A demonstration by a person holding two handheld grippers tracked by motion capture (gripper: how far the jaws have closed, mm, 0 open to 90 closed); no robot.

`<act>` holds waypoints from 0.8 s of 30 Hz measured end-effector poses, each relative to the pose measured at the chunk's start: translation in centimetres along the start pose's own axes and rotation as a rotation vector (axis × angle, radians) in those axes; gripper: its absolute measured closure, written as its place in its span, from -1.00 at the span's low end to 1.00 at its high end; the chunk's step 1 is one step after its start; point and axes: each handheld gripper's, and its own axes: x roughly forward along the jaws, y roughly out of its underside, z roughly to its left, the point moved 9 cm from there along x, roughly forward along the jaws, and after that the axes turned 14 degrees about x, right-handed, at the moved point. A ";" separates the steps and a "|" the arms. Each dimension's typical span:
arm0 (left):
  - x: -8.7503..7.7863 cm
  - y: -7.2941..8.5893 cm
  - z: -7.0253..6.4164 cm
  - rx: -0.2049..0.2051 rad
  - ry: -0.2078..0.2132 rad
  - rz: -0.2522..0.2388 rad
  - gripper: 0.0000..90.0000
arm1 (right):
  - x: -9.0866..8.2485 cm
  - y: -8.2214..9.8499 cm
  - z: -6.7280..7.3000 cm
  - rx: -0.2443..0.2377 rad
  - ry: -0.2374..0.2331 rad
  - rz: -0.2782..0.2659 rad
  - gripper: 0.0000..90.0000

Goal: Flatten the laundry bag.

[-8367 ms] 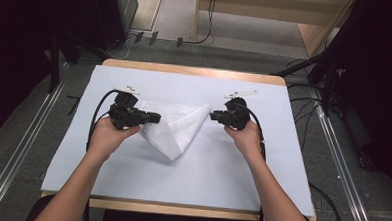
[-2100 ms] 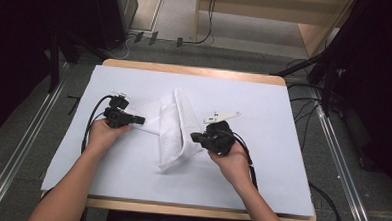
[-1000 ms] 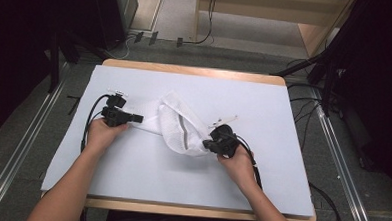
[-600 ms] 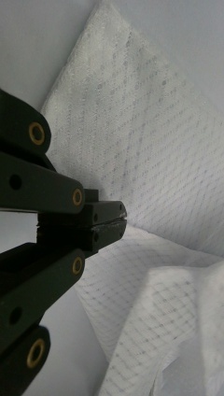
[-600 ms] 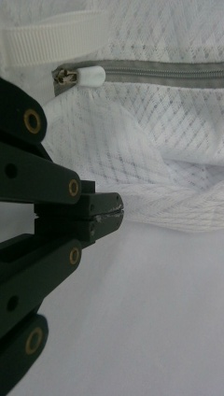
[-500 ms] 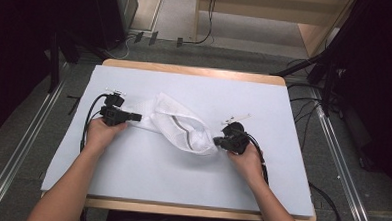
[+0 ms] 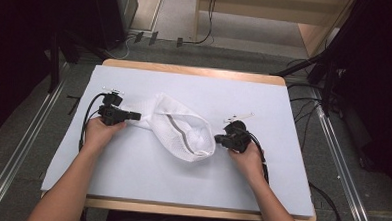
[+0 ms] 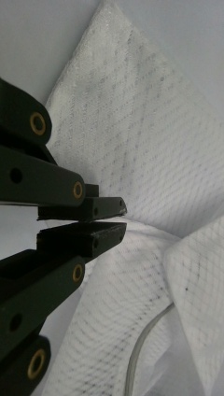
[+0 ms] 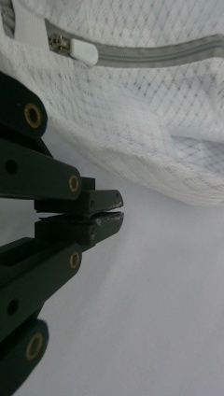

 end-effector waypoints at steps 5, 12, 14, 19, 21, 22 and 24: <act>-0.9 -0.7 -1.1 0.041 0.008 -0.020 0.71 | -0.8 -1.1 0.4 -0.001 -0.018 -0.033 0.90; -2.7 -2.4 -2.7 0.105 -0.020 -0.067 0.33 | -1.6 -3.6 1.1 -0.020 -0.051 -0.073 0.77; -2.5 -2.3 -3.0 0.102 -0.001 -0.052 0.35 | -1.6 -4.0 1.4 -0.024 -0.057 -0.074 0.74; -0.5 -2.0 -3.5 0.075 0.029 -0.028 0.41 | -0.6 -5.8 2.3 -0.049 -0.070 -0.083 0.58; 0.3 -1.9 -3.5 0.091 0.015 -0.003 0.38 | -0.1 -6.4 2.6 -0.053 -0.077 -0.082 0.53; 0.6 -1.8 -3.5 0.099 0.011 0.003 0.38 | 0.3 -6.9 2.8 -0.057 -0.080 -0.084 0.50; 1.3 -1.6 -3.5 0.110 0.001 0.021 0.36 | 0.9 -7.3 3.0 -0.056 -0.086 -0.079 0.48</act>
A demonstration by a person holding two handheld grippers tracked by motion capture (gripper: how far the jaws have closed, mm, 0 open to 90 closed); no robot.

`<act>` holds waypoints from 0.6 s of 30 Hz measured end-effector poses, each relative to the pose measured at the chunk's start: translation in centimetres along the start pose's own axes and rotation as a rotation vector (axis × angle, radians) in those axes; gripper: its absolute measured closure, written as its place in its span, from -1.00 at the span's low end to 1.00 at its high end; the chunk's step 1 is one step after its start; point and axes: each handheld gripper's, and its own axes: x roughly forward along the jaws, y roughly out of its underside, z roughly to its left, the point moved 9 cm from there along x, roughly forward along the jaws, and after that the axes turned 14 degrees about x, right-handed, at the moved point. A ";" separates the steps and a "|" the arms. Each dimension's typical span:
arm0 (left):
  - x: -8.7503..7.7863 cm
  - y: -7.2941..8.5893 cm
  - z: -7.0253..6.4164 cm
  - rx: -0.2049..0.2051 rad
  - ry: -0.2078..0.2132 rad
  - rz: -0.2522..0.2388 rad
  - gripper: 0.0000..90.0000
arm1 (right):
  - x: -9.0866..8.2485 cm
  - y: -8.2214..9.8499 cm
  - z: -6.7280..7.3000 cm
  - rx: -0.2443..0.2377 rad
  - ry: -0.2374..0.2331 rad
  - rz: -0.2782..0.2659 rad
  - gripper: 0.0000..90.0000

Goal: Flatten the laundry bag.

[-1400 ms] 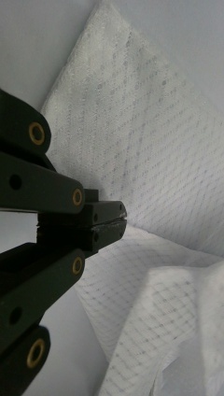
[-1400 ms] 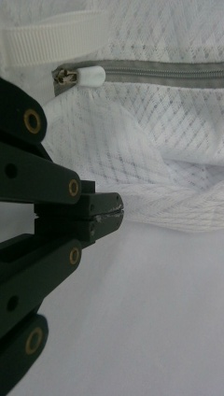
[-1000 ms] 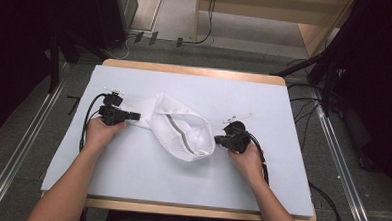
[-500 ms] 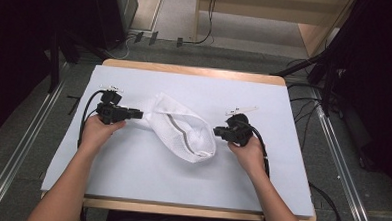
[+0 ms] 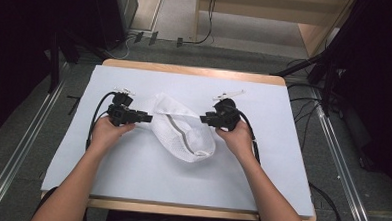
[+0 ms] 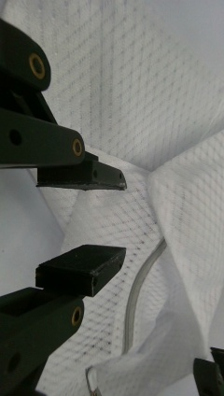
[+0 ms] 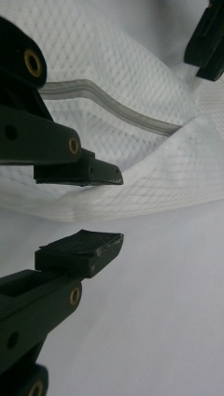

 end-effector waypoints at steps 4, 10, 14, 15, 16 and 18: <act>0.9 0.3 0.2 0.026 -0.031 0.025 0.34 | 1.2 -0.7 0.4 -0.002 -0.007 0.008 0.39; 1.6 0.9 0.5 0.043 -0.053 0.061 0.35 | 3.1 -1.4 0.2 -0.005 0.012 0.019 0.32; 1.9 0.9 0.3 0.080 -0.073 0.071 0.54 | 4.0 -1.3 -0.4 0.005 0.037 0.034 0.32; 2.0 0.9 0.3 0.086 -0.074 0.072 0.60 | 4.1 -1.3 -0.5 0.007 0.039 0.037 0.32; 2.1 0.9 0.2 0.084 -0.078 0.065 0.66 | 4.3 -1.3 -0.6 0.010 0.046 0.040 0.32; 2.4 0.8 0.2 0.081 -0.072 0.060 0.79 | 4.6 -1.2 -0.9 0.010 0.052 0.048 0.31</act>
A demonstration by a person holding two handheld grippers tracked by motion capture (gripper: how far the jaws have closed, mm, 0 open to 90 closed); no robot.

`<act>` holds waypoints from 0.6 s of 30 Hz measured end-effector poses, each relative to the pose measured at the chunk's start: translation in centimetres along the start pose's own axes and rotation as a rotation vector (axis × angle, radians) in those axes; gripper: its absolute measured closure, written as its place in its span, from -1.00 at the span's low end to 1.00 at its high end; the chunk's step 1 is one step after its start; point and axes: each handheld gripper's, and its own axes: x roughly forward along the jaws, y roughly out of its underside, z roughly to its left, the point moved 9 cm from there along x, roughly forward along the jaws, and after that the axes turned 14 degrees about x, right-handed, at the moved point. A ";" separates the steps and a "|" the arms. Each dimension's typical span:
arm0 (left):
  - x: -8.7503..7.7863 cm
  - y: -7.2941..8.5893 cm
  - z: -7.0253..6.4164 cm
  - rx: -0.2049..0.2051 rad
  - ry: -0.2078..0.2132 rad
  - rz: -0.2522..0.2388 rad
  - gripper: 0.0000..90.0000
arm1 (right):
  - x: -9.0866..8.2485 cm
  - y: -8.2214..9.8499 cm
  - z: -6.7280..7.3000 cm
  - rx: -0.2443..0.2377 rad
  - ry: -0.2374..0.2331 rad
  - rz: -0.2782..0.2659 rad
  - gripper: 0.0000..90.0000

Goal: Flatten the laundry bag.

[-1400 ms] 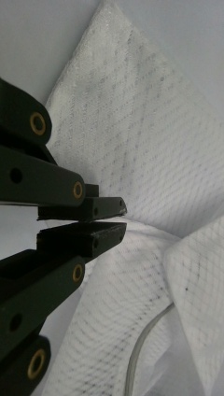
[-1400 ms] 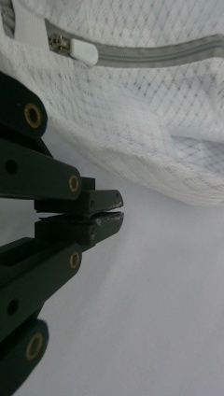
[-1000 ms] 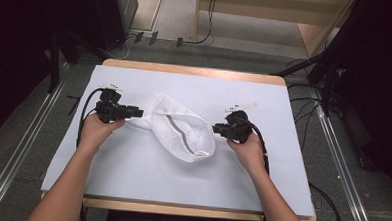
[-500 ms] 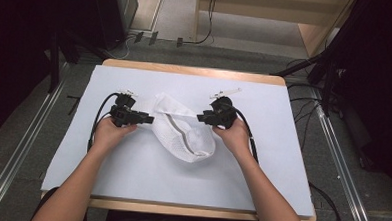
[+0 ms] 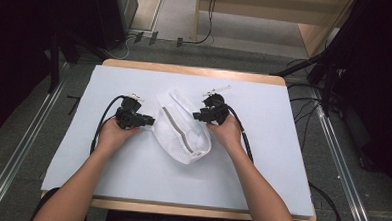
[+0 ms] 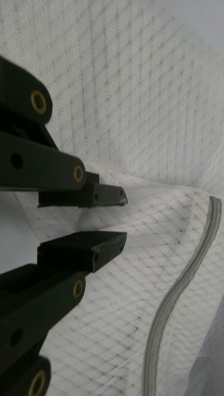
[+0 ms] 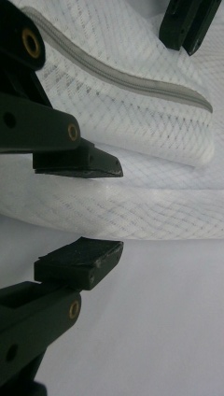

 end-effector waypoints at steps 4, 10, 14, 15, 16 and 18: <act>0.1 -0.1 -0.2 0.016 -0.007 0.009 0.96 | 0.6 0.3 -0.5 0.001 0.032 0.018 0.30; -0.3 -0.1 -0.1 -0.005 0.016 0.003 0.99 | 1.3 0.6 -1.1 0.000 0.072 0.034 0.61; -0.8 -0.4 -0.3 -0.014 0.017 -0.015 0.99 | 1.2 0.6 -1.7 0.014 0.079 0.038 0.98; -0.9 -0.5 -0.3 -0.014 0.014 -0.021 0.99 | 1.2 0.6 -1.7 0.022 0.075 0.037 0.99; -1.2 -0.6 -0.3 -0.009 0.016 -0.026 0.99 | 1.2 0.5 -1.8 0.024 0.070 0.037 0.99; -1.5 -0.7 -0.3 -0.017 0.019 -0.038 0.99 | 1.0 0.6 -2.0 0.028 0.089 0.035 1.00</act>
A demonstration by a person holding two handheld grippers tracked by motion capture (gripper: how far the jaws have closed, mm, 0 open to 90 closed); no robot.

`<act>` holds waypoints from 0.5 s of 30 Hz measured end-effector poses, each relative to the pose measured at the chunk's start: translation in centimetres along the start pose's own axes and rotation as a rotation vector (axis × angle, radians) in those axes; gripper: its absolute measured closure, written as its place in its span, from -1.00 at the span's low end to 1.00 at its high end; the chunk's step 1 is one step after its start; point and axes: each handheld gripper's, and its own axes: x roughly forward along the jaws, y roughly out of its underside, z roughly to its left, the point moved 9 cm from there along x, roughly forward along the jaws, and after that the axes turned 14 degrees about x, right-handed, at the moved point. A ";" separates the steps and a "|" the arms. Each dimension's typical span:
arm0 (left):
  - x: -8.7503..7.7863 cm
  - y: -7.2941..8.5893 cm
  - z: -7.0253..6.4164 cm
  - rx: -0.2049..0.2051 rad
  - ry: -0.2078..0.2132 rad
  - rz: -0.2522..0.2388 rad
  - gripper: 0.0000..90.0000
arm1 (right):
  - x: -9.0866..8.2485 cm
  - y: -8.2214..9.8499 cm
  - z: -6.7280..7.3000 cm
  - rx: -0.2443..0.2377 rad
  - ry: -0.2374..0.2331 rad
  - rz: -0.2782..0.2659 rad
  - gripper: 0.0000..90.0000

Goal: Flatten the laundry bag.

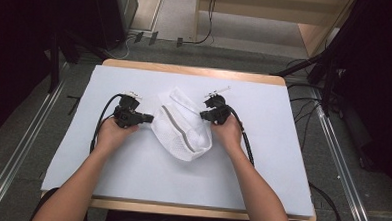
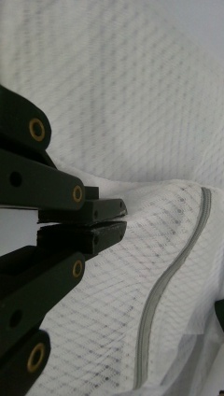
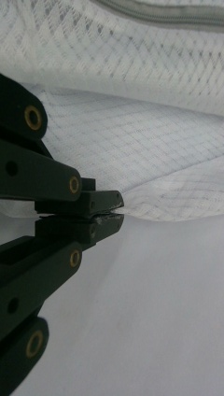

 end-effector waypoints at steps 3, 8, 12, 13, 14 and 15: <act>-0.3 -0.1 0.0 -0.006 -0.002 -0.008 0.99 | -0.5 0.0 -0.7 0.026 0.006 -0.008 1.00; -0.6 -0.1 -0.2 -0.014 0.009 -0.018 0.99 | -1.5 0.1 -1.6 0.074 -0.013 -0.039 1.00; -0.6 -0.1 -0.6 -0.012 0.015 -0.017 0.98 | -2.2 0.5 -1.9 0.091 -0.026 -0.066 1.00; -0.6 -0.1 -0.8 -0.010 0.017 -0.019 0.98 | -2.4 0.7 -1.9 0.094 -0.031 -0.066 1.00; -0.6 0.0 -1.0 -0.011 0.021 -0.017 0.98 | -2.5 0.9 -1.9 0.098 -0.032 -0.069 1.00; -0.6 0.1 -1.1 -0.007 0.025 -0.009 0.98 | -2.7 1.1 -1.9 0.096 -0.036 -0.071 0.99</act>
